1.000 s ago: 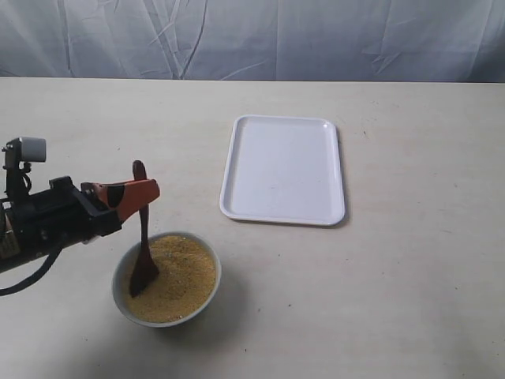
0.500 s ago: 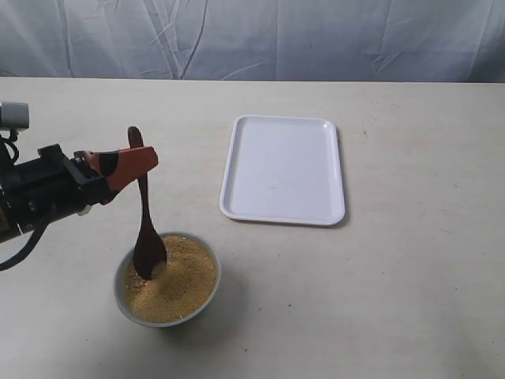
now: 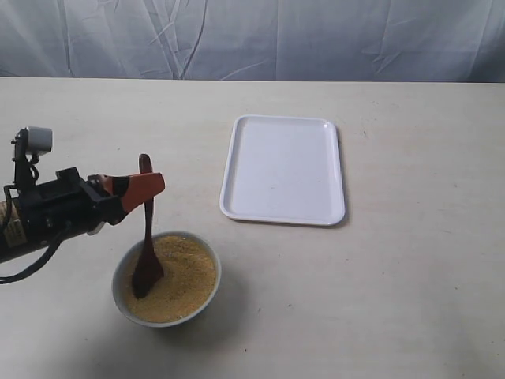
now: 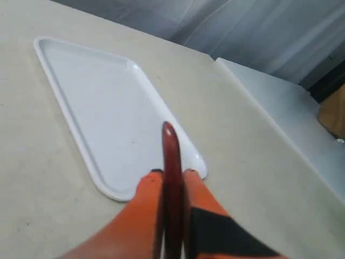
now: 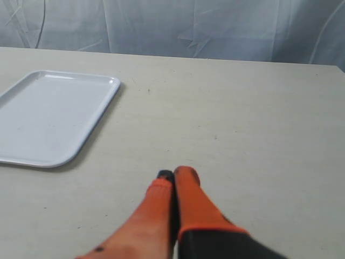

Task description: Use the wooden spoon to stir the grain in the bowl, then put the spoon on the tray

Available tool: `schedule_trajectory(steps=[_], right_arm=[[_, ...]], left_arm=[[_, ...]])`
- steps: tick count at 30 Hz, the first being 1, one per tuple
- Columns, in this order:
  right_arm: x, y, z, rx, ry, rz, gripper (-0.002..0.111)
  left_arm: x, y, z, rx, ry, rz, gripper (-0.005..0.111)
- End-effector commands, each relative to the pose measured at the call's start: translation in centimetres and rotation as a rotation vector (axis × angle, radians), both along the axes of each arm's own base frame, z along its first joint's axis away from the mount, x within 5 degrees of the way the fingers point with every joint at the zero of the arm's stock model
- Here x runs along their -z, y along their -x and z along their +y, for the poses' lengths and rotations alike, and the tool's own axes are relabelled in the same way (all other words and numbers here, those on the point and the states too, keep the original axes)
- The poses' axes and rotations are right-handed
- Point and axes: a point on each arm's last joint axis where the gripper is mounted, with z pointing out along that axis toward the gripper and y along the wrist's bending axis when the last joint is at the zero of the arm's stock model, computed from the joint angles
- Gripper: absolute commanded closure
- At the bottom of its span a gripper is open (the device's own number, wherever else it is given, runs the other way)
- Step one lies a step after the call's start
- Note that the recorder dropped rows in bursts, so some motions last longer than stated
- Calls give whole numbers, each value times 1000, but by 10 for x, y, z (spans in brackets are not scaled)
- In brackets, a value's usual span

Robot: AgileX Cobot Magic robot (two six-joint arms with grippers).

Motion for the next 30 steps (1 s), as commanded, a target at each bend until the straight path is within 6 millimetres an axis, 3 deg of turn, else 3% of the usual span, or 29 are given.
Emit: schedule_trajectory(steps=[1, 12, 25, 30], right_arm=[[0, 0, 0, 7, -3, -13, 108], [0, 0, 0, 7, -3, -13, 108], [0, 0, 0, 7, -3, -13, 108], [0, 0, 0, 7, -3, -13, 108]], left_arm=[[13, 1, -2, 25, -24, 41, 107], [6, 1, -2, -7, 51, 111, 107], [-22, 5, -2, 21, 46, -24, 107], [-31, 12, -13, 90, -2, -140, 107]])
